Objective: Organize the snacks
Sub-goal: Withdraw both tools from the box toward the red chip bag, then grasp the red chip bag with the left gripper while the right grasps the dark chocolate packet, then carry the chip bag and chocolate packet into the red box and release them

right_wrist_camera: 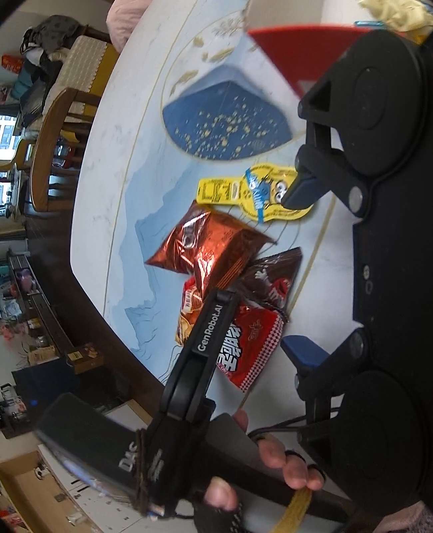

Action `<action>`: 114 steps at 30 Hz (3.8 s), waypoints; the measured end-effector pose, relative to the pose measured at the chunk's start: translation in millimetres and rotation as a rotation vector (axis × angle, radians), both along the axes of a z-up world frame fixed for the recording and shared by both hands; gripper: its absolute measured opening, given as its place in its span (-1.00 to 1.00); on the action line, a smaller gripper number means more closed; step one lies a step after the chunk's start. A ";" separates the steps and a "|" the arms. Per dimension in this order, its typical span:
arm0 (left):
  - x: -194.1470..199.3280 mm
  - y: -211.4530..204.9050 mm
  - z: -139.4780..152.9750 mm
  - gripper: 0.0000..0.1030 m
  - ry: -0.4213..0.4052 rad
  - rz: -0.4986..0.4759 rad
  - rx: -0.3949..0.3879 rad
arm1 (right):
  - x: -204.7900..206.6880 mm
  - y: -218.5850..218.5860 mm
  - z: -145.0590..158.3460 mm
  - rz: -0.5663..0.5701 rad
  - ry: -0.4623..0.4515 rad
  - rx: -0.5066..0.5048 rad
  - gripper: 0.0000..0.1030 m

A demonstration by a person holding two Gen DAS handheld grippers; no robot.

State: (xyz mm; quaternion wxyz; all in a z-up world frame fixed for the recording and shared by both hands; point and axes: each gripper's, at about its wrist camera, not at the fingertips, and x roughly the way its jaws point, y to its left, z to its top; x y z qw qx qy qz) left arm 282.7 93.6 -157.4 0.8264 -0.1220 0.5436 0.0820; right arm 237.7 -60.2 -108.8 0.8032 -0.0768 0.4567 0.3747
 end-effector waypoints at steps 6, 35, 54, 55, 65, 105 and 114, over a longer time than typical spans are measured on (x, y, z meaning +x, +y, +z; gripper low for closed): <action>-4.2 5.6 0.5 0.46 -0.013 0.007 -0.027 | 9.0 17.4 -7.7 0.017 0.015 -0.001 0.27; -68.3 30.1 15.7 0.38 -0.025 0.092 -0.126 | -10.1 -4.7 -0.8 -0.070 0.065 0.073 -0.56; -97.8 -36.8 103.4 0.38 -0.157 -0.057 -0.143 | -45.1 -103.1 69.7 -0.195 -0.036 0.165 -0.55; -97.1 -43.7 108.4 0.38 -0.162 -0.072 -0.138 | -46.0 -110.6 72.3 -0.210 -0.044 0.166 -0.55; -85.5 -112.7 137.0 0.38 -0.197 -0.214 -0.130 | -48.3 -181.8 79.6 -0.347 -0.089 0.177 -0.55; -5.0 -312.2 96.2 0.34 -0.076 -0.430 -0.006 | -9.1 -327.9 -9.9 -0.462 0.004 0.050 -0.52; -12.8 -310.9 89.5 0.34 -0.082 -0.420 0.012 | -9.3 -320.2 -13.2 -0.409 0.029 0.038 -0.38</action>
